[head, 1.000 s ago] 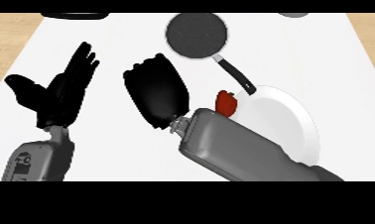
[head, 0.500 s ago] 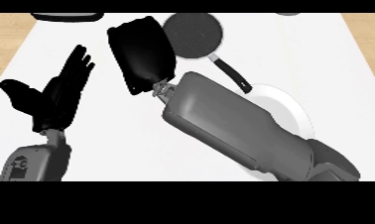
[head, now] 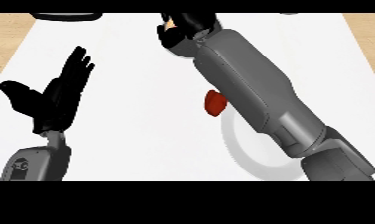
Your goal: Pick the cupcake from the plate and place it in the pan
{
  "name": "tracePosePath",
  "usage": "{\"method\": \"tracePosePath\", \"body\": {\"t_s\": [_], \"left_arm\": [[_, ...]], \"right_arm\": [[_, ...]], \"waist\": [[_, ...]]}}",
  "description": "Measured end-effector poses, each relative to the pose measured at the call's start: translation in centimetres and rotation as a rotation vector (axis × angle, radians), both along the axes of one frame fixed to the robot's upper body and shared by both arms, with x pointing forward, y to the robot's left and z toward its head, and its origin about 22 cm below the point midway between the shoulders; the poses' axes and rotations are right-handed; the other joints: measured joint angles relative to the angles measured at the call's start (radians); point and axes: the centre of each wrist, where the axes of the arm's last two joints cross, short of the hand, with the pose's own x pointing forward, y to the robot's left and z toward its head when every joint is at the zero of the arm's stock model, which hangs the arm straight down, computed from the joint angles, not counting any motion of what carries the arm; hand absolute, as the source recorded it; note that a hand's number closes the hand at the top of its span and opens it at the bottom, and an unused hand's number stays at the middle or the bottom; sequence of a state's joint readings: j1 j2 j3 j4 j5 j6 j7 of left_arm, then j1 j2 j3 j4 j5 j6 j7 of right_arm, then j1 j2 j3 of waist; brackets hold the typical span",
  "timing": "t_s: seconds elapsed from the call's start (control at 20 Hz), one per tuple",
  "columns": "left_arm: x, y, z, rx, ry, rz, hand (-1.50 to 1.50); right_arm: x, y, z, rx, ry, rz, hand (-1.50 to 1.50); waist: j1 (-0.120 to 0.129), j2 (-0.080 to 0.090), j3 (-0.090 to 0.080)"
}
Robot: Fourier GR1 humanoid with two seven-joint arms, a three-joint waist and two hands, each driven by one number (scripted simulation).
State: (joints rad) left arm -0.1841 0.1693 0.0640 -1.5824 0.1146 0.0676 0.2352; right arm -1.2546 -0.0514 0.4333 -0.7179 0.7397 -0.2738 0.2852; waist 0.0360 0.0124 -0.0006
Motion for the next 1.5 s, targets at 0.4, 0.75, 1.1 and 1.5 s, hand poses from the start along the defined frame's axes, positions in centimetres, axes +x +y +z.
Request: {"method": "tracePosePath", "body": {"t_s": [0.4,0.75,1.1,1.5], "left_arm": [[0.3,-1.0,0.3,0.003,-0.017,-0.025,0.0],[1.0,-2.0,1.0,0.003,-0.037,-0.051,0.0],[1.3,-2.5,1.4,0.004,-0.043,-0.079,0.0],[1.4,-2.6,1.9,0.007,-0.053,-0.09,0.0]], "right_arm": [[3.8,-5.6,-3.1,0.037,0.014,-0.017,1.5],[4.5,-7.8,-5.9,0.045,0.046,0.027,1.5],[4.5,-9.4,-8.3,0.039,0.148,-0.06,-1.5],[4.4,-11.8,-10.3,0.097,0.319,-0.094,-1.5]], "waist": [[0.023,0.012,0.0],[0.052,0.027,0.001],[0.078,0.038,0.001],[0.087,0.042,0.002]]}}
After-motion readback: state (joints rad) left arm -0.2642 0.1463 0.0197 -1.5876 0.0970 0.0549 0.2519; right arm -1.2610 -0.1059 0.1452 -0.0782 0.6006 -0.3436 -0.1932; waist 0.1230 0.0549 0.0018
